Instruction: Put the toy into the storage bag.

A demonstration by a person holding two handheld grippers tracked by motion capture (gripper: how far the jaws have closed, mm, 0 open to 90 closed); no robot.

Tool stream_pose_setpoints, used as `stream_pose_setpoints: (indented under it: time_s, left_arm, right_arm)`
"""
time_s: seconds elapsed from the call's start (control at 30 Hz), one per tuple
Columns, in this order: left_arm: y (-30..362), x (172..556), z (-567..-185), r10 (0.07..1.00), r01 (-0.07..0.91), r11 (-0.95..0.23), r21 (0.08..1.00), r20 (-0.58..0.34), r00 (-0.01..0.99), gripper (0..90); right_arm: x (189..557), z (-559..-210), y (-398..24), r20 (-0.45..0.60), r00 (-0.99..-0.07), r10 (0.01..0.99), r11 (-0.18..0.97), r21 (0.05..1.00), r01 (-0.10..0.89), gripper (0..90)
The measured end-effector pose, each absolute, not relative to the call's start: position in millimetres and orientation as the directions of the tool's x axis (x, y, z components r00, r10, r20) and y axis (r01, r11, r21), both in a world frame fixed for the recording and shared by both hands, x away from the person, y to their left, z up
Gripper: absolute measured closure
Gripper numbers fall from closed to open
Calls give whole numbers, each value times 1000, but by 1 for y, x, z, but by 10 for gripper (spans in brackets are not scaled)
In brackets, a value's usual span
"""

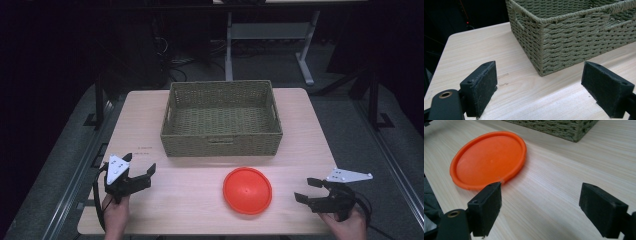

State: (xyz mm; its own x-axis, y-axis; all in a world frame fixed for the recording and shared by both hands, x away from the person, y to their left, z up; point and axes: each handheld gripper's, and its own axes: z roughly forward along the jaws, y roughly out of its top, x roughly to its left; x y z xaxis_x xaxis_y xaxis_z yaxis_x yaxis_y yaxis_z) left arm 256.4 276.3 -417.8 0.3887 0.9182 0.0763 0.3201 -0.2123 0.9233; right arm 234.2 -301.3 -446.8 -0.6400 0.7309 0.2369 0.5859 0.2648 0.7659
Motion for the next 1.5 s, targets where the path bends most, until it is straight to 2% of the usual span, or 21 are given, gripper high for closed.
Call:
stream_pose_setpoints:
  time_s: [0.23,0.83,1.5]
  left_arm:
    - [277,256,-418,920,325,-210,922,74,385,128]
    - [278,255,-417,921,324,-215,921,81,381,128]
    - [277,255,-417,921,317,-211,924,80,381,127]
  right_arm:
    - [246,-448,-281,243,-663,708,317,730,606,162]
    - [263,-446,-249,272,-686,675,363,687,629,168]
    - [288,-443,-220,281,-685,672,434,600,672,220]
